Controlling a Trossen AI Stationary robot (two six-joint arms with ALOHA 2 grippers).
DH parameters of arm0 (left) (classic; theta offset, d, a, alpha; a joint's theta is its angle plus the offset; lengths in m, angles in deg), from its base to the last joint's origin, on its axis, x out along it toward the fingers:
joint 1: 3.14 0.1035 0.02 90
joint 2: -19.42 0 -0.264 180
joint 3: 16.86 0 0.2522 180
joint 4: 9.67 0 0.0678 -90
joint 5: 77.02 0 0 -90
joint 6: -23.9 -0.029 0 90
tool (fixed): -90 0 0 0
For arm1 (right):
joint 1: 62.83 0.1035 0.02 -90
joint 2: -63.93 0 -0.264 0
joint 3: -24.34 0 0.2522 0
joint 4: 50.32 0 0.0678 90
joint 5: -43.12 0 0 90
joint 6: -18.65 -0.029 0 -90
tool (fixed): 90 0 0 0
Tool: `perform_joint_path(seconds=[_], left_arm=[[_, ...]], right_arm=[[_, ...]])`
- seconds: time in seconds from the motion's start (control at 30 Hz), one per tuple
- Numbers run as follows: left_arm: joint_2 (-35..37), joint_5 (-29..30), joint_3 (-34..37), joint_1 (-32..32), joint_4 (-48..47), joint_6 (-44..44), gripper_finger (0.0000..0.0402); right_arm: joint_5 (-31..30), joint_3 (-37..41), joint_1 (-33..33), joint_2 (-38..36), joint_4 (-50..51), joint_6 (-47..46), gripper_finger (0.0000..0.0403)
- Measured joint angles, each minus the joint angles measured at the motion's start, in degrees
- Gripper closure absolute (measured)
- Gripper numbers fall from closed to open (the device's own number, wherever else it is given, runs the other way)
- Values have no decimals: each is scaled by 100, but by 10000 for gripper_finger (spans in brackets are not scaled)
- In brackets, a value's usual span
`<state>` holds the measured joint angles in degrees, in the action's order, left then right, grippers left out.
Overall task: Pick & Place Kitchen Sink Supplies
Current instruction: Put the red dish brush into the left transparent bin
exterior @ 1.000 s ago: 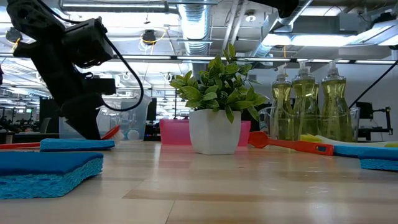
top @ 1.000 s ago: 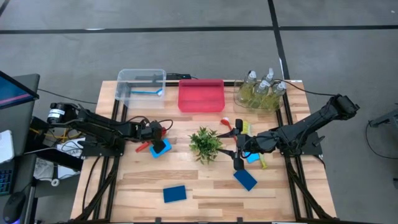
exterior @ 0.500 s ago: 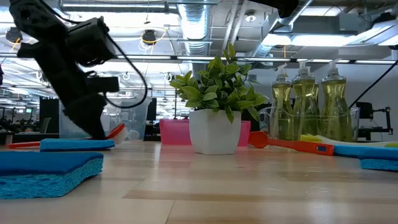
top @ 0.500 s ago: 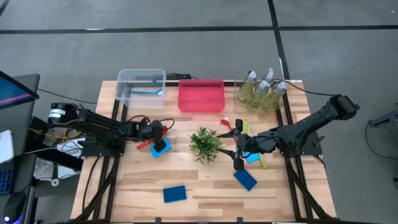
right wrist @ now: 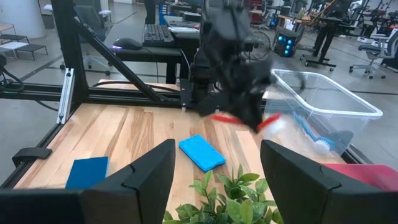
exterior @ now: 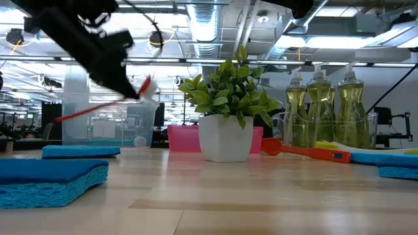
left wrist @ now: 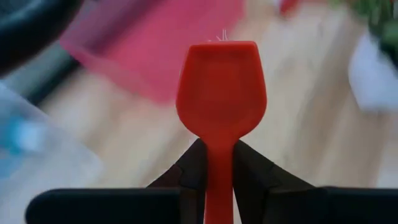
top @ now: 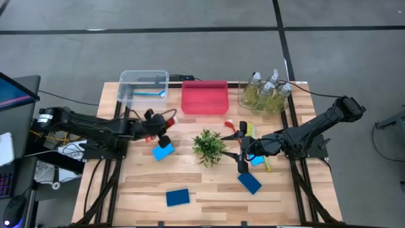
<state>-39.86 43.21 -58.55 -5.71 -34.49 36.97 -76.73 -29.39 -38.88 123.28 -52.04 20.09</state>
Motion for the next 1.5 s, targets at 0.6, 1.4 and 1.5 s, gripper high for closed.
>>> perform_joint_path(seconds=[0.6, 1.4, 1.5], left_arm=[[2285, 2080, -52, 415, 3146, -4954, 340], [306, 1465, -52, 2942, 3302, -5330, 261], [214, 1764, -52, 2942, 3327, -5330, 231]], right_arm=[[0, 0, -3, 0, -4, 2, 173], [-2, 0, -12, 0, 76, 52, 173], [-6, 0, -12, 0, 319, -29, 173]])
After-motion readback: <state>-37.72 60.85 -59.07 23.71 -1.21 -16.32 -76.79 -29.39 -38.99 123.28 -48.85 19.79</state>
